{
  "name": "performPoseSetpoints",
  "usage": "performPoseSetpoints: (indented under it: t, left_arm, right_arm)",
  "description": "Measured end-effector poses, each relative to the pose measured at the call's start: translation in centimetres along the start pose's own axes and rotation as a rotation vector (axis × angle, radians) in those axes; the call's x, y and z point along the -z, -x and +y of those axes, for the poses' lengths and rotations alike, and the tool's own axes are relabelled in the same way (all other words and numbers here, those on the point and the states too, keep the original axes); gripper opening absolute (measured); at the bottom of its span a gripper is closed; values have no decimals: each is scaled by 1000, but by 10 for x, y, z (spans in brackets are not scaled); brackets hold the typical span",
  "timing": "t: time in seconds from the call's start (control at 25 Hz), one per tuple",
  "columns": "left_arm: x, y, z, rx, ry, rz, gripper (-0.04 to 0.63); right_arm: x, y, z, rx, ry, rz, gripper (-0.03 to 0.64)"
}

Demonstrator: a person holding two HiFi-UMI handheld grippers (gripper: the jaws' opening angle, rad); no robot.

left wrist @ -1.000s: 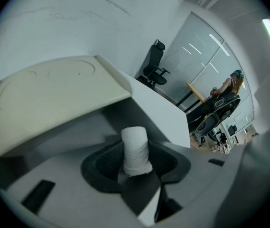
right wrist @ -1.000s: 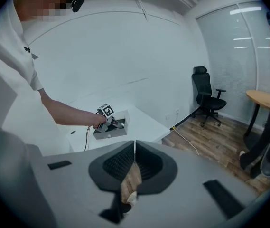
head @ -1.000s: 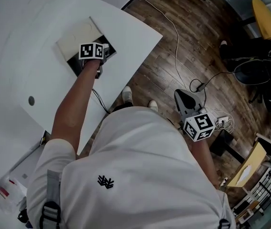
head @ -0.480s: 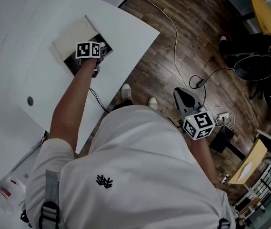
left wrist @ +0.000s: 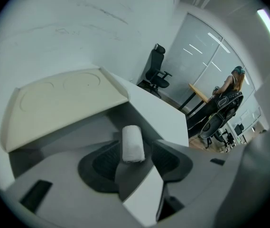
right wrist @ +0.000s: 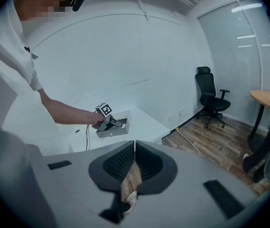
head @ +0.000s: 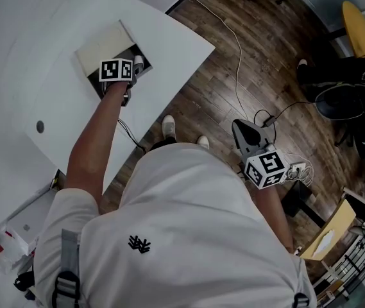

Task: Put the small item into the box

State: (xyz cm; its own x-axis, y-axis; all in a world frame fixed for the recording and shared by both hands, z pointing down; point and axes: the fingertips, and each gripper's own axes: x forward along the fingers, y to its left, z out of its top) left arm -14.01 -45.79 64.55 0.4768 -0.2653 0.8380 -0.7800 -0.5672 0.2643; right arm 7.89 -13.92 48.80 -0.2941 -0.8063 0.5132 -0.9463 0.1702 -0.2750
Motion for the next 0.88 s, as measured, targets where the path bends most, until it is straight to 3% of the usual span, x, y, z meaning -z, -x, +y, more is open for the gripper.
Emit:
performPoseSetpoints:
  t: [0.16, 0.44, 0.68, 0.88]
  left_arm:
    - [-10, 22, 0, -41, -10, -89, 207]
    - [1, 62, -34, -21, 0, -222, 206]
    - [32, 102, -86, 25, 2, -342, 215]
    - [60, 119, -132, 45, -9, -393, 204]
  right_arm:
    - [2, 3, -4, -43, 31, -10, 11]
    - [11, 16, -6, -109, 75, -9, 11]
    - [23, 35, -6, -177, 118, -2, 11]
    - [30, 46, -12, -221, 143, -3, 11]
